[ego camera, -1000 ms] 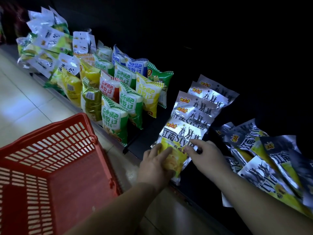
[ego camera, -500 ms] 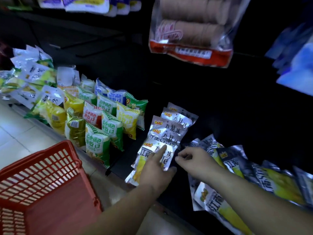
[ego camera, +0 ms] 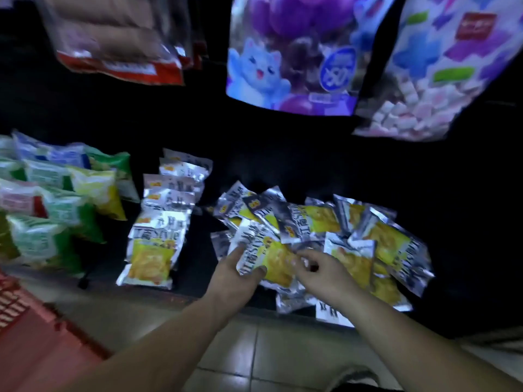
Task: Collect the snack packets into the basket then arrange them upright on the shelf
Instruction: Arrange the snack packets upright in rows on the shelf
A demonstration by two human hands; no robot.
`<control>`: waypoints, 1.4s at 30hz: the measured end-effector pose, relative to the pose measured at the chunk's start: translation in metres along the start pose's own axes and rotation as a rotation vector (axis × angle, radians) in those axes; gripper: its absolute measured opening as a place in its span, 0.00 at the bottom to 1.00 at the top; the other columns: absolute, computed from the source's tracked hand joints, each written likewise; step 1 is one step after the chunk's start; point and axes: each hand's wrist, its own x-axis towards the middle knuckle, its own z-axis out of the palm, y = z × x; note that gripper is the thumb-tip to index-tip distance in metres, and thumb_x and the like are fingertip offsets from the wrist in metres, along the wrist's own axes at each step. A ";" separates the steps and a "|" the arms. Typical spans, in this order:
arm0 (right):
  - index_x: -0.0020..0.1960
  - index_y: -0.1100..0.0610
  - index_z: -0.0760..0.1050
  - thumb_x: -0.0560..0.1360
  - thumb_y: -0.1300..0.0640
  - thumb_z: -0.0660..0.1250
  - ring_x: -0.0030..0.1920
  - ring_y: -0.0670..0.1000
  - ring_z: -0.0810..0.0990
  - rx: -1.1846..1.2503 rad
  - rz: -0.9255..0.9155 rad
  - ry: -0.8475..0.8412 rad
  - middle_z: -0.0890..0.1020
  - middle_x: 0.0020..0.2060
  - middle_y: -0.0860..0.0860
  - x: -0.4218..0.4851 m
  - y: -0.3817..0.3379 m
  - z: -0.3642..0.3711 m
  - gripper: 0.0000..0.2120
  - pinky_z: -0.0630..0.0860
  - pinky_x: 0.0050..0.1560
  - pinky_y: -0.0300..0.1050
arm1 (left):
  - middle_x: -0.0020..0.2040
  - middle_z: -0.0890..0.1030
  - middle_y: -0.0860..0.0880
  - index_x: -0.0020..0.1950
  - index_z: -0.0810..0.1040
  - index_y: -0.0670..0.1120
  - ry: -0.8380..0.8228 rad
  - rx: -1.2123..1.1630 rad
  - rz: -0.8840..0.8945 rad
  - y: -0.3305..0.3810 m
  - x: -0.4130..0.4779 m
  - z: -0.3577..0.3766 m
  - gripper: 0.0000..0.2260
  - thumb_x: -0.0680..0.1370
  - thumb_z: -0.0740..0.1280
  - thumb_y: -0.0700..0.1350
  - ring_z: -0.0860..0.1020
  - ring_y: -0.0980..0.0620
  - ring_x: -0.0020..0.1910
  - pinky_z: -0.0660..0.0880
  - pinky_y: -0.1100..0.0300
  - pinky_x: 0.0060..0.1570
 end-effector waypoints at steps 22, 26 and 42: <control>0.73 0.28 0.63 0.67 0.20 0.59 0.80 0.40 0.42 0.172 0.135 0.054 0.50 0.79 0.30 0.048 0.166 -0.022 0.35 0.50 0.80 0.56 | 0.83 0.39 0.45 0.78 0.43 0.72 -0.011 0.499 0.140 -0.042 0.078 0.161 0.47 0.68 0.71 0.71 0.44 0.41 0.82 0.61 0.44 0.76; 0.74 0.30 0.62 0.71 0.24 0.63 0.78 0.37 0.54 0.186 0.073 0.147 0.57 0.77 0.30 0.040 0.181 -0.035 0.34 0.60 0.78 0.52 | 0.82 0.38 0.41 0.80 0.44 0.68 -0.051 0.524 0.154 -0.025 0.080 0.198 0.48 0.69 0.70 0.71 0.43 0.36 0.81 0.58 0.43 0.77; 0.75 0.34 0.65 0.75 0.28 0.46 0.79 0.43 0.35 -0.164 0.017 0.089 0.46 0.78 0.29 0.028 0.178 -0.043 0.32 0.53 0.77 0.52 | 0.83 0.51 0.49 0.78 0.61 0.66 -0.104 0.390 0.290 -0.022 0.077 0.197 0.32 0.76 0.71 0.57 0.59 0.47 0.80 0.71 0.50 0.69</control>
